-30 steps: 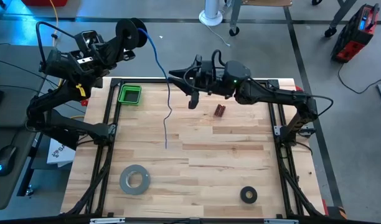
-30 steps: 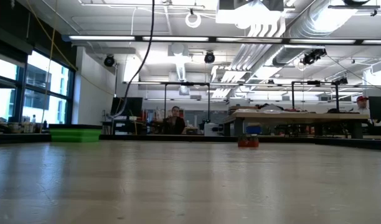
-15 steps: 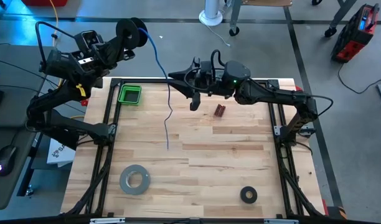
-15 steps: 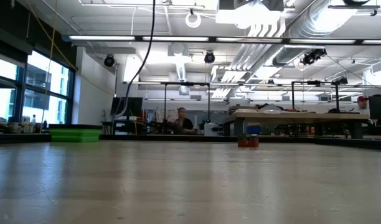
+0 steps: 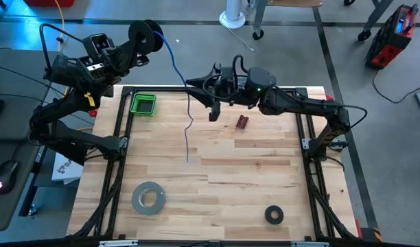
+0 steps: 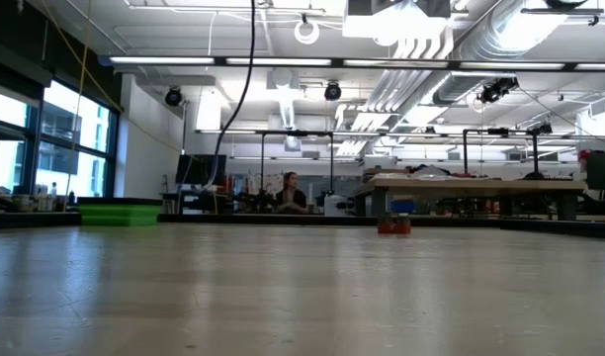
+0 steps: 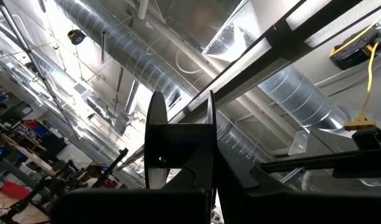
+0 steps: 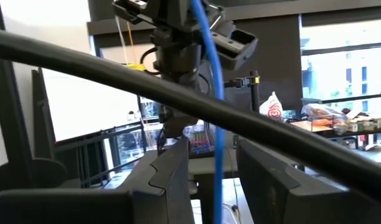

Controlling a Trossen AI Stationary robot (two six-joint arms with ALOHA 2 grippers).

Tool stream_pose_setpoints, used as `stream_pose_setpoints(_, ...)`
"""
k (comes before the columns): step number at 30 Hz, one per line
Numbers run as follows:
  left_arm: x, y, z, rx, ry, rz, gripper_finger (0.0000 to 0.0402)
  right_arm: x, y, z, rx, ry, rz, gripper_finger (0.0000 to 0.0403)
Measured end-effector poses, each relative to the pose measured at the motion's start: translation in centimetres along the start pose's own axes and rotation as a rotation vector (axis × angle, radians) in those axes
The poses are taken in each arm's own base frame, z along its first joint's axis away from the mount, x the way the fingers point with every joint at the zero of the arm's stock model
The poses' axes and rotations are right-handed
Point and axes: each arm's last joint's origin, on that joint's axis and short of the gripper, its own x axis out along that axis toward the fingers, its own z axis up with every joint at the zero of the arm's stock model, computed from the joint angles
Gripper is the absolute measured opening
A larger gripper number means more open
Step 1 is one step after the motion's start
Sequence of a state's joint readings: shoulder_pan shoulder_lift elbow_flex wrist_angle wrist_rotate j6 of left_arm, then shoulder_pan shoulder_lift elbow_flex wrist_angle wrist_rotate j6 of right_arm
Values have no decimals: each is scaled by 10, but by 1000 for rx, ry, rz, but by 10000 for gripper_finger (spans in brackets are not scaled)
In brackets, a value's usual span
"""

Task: Coil cords
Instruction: Coil the blue wire onto the spool

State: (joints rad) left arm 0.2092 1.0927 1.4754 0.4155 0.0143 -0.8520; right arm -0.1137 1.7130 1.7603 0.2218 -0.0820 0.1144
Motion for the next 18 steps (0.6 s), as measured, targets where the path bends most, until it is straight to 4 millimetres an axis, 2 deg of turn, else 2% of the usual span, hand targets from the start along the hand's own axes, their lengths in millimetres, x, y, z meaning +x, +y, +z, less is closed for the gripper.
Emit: stream_pose_setpoints(18,0,0,0,0,0,0,0,0,-2,-4,-15,40,4,130)
